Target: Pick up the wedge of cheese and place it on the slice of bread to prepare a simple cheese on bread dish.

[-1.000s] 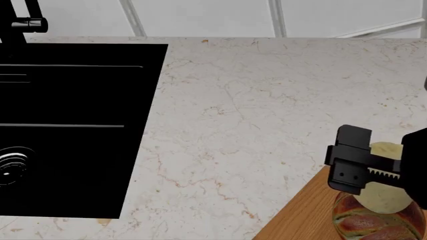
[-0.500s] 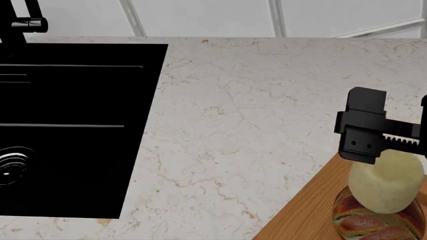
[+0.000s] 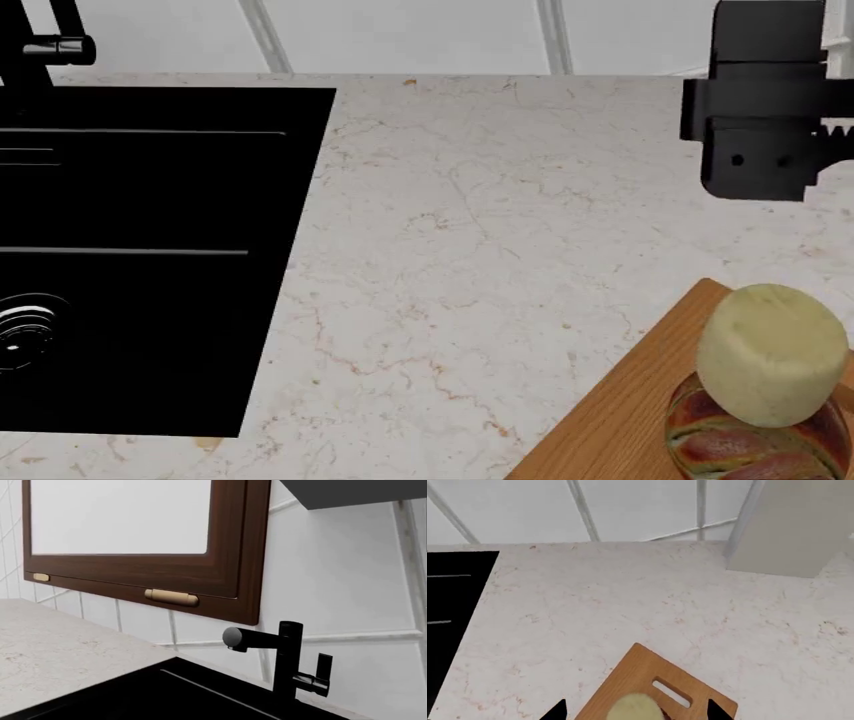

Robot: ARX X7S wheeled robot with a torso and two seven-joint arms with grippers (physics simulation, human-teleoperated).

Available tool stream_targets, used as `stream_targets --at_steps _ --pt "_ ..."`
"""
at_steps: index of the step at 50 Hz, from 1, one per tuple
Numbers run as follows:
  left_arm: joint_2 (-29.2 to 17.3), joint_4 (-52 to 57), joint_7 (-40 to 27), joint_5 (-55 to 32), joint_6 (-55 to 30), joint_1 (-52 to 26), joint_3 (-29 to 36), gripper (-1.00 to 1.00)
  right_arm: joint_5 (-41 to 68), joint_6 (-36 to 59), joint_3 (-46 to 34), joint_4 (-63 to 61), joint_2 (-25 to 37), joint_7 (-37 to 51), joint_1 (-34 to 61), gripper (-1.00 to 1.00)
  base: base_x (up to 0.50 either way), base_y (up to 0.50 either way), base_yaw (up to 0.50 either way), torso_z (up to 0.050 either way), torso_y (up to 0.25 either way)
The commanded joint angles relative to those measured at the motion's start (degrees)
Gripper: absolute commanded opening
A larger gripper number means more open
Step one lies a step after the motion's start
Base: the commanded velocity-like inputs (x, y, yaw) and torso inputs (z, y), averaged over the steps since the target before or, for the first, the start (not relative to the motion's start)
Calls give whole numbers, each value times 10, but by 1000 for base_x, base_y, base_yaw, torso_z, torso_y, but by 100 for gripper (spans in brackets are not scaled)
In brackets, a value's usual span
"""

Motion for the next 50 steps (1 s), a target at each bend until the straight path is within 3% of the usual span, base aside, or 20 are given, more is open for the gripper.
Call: stream_targets --at_steps 1,4,10,12,18,24,28,35,39,42,45,50 --pt "0 -2 3 -4 0 0 1 100 -76 -52 7 -121 -3 26 25 100 0 0 0 0 0" --pt "-1 0 4 -4 -3 -1 3 100 -171 -54 4 -165 15 26 25 100 0 0 0 0 0" --pt "-6 1 19 -9 14 3 1 100 -232 -79 -2 -253 63 26 25 100 0 0 0 0 0" --pt "-16 33 45 -24 22 19 4 100 -255 -155 -11 -325 90 26 25 100 0 0 0 0 0" --pt "-22 69 62 -46 15 29 -1 100 -300 -204 -38 -391 110 26 25 100 0 0 0 0 0" --pt "-37 150 53 -73 -34 36 -12 100 -319 -228 -54 -420 107 26 24 100 0 0 0 0 0" --pt "-65 272 37 -130 -131 23 -29 100 -327 -247 -68 -443 125 26 24 100 0 0 0 0 0" --pt "-93 460 -28 -333 -338 -44 -127 100 -333 -268 -79 -465 130 26 24 100 0 0 0 0 0" --pt "-112 524 -92 -516 -414 -85 -211 100 -349 -260 -89 -479 122 26 24 100 0 0 0 0 0" --pt "-150 532 -185 -671 -415 -127 -249 100 -351 -245 -65 -481 128 26 24 100 0 0 0 0 0" --pt "-199 536 -262 -783 -383 -170 -245 100 -360 -236 -51 -489 123 26 24 100 0 0 0 0 0" --pt "-239 533 -321 -864 -340 -216 -227 100 -352 -220 -10 -500 114 26 24 100 0 0 0 0 0"
